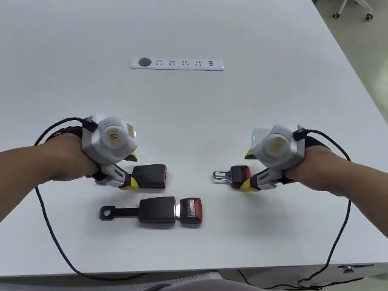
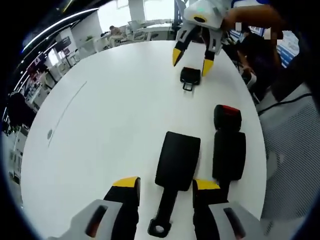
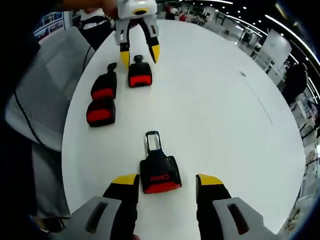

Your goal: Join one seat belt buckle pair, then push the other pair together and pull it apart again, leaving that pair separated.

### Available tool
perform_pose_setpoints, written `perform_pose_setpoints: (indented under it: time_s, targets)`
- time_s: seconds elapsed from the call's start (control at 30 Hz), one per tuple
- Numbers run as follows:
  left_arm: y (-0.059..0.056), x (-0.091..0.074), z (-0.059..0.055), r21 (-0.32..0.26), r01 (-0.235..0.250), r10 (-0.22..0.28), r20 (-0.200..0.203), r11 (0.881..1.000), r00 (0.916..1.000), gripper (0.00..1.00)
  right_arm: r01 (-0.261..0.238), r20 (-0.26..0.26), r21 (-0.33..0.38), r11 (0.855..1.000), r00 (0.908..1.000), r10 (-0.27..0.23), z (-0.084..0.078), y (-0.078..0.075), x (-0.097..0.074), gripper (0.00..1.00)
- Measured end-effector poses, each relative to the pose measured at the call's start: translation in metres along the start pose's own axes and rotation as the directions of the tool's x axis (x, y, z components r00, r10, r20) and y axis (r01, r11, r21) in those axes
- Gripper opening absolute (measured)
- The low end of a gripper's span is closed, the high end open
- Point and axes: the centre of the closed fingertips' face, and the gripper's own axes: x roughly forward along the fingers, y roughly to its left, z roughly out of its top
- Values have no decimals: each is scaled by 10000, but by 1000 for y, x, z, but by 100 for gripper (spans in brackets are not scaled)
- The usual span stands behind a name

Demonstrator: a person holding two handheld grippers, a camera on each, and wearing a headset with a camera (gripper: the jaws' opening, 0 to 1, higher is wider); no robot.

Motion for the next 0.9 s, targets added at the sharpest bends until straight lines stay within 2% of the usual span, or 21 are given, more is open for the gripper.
perform_pose_setpoints:
  time_s: [0.03, 0.1, 0.2, 0.27, 0.3, 0.33, 0.37, 0.4, 0.5, 0.63, 0.73, 0.8, 0.83, 0.9]
  targets:
    - [-4, -7, 2, -117, -66, 68, 173, 9999, 9998, 43, 178, 256, 415, 9990, 9995, -189, 4, 2, -3, 46]
    - [-6, -15, 0, -358, -285, 302, 454, 9990, 9985, 45, 183, 644, 584, 9981, 9977, -220, 8, 8, -4, 49]
    - [-16, -30, 0, -609, -547, 594, 784, 9966, 9951, 48, 473, 916, 775, 9959, 9943, -544, 14, 24, -12, 51]
    - [-21, -31, -10, -913, -803, 890, 951, 9926, 9915, 52, 625, 1264, 1293, 9896, 9888, -790, 16, 31, -11, 54]
    - [-22, -35, -9, -1098, -1097, 1210, 1027, 9879, 9873, 56, 614, 1434, 1520, 9865, 9861, -834, 18, 35, -11, 55]
    - [-27, -39, -15, -1397, -1222, 1364, 964, 9826, 9860, 59, 644, 1688, 1924, 9792, 9808, -976, 22, 43, -15, 57]
    - [-28, -40, -16, -1461, -1209, 1357, 961, 9819, 9861, 60, 664, 1762, 2012, 9773, 9790, -1028, 23, 44, -16, 58]
    - [-33, -42, -20, -1595, -1227, 1406, 1059, 9795, 9844, 62, 736, 1952, 2286, 9707, 9734, -1198, 24, 50, -20, 59]
    - [-44, -47, -28, -1928, -1337, 1583, 1184, 9721, 9803, 68, 909, 1989, 2259, 9699, 9704, -1373, 18, 63, -21, 66]
    - [-53, -55, -41, -2322, -1540, 1872, 1284, 9604, 9739, 77, 866, 1998, 2698, 9590, 9692, -1438, 7, 76, -22, 72]
    - [-59, -61, -51, -2740, -1588, 1996, 1280, 9485, 9715, 83, 866, 2042, 3146, 9453, 9663, -1565, 1, 82, -30, 74]
    - [-65, -62, -58, -2976, -1513, 1947, 1221, 9426, 9732, 87, 807, 2062, 3398, 9370, 9657, -1580, 0, 85, -35, 74]
    - [-68, -64, -62, -3117, -1510, 1982, 1257, 9381, 9721, 89, 919, 2140, 3594, 9286, 9605, -1779, -1, 85, -39, 76]
    - [-70, -68, -65, -3346, -1650, 2197, 1326, 9278, 9665, 93, 1005, 2216, 3701, 9235, 9559, -1928, -4, 85, -40, 79]
